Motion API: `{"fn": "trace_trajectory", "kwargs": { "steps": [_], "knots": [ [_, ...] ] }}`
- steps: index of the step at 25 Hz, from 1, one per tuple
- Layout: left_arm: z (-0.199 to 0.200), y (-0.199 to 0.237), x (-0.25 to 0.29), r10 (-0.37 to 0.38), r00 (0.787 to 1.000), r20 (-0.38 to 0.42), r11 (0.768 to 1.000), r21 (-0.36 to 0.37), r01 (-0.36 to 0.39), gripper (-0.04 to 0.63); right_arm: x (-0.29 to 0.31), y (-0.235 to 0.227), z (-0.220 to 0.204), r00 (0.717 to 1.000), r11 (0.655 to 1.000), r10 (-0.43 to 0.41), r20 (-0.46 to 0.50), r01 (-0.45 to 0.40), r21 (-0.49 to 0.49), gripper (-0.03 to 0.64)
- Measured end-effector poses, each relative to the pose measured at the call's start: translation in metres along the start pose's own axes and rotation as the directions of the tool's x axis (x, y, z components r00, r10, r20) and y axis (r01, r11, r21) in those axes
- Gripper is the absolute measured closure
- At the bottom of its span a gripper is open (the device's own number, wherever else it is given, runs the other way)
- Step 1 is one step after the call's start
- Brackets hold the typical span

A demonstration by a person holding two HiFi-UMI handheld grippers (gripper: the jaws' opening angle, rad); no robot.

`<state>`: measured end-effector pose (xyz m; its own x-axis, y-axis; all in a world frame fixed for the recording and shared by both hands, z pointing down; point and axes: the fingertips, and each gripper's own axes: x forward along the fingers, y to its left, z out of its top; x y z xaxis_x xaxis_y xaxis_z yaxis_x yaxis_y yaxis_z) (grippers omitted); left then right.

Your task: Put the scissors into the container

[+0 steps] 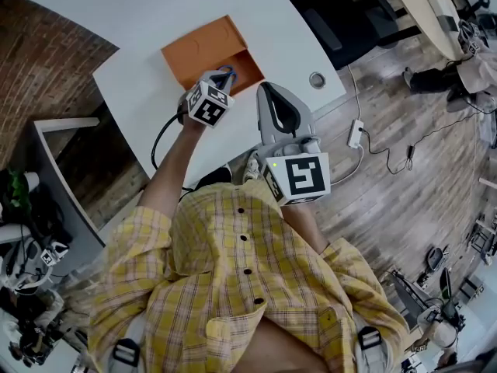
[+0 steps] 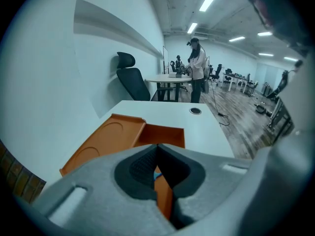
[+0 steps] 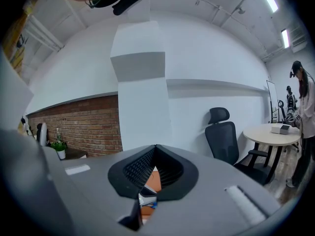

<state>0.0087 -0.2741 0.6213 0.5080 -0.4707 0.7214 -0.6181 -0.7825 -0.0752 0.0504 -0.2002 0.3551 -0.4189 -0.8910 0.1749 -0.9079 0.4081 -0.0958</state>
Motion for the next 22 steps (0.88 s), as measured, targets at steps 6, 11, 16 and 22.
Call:
{"fn": "trace_trajectory", "kwargs": {
  "steps": [6,11,16,22],
  "knots": [
    [0.012,-0.004,-0.025,0.044,0.998,0.046,0.999,-0.027,-0.042,0.592,-0.012,0.005,-0.001,1.0,1.0,-0.004,0.001,0.004,0.002,0.611],
    [0.028,-0.008,-0.049,0.073,0.992,0.102,0.995,-0.079,-0.065,0.592,-0.018,0.007,0.002,1.0,1.0,-0.007,0.005,0.007,-0.001,0.611],
    [0.041,-0.009,-0.075,0.105,0.981,0.161,0.988,-0.133,-0.084,0.592,-0.023,0.012,0.006,1.0,1.0,-0.007,0.017,0.007,-0.004,0.611],
    [0.047,-0.014,-0.096,0.13,0.969,0.208,0.979,-0.182,-0.092,0.592,-0.026,0.015,0.008,1.0,1.0,-0.004,0.029,0.004,-0.005,0.611]
  ]
}}
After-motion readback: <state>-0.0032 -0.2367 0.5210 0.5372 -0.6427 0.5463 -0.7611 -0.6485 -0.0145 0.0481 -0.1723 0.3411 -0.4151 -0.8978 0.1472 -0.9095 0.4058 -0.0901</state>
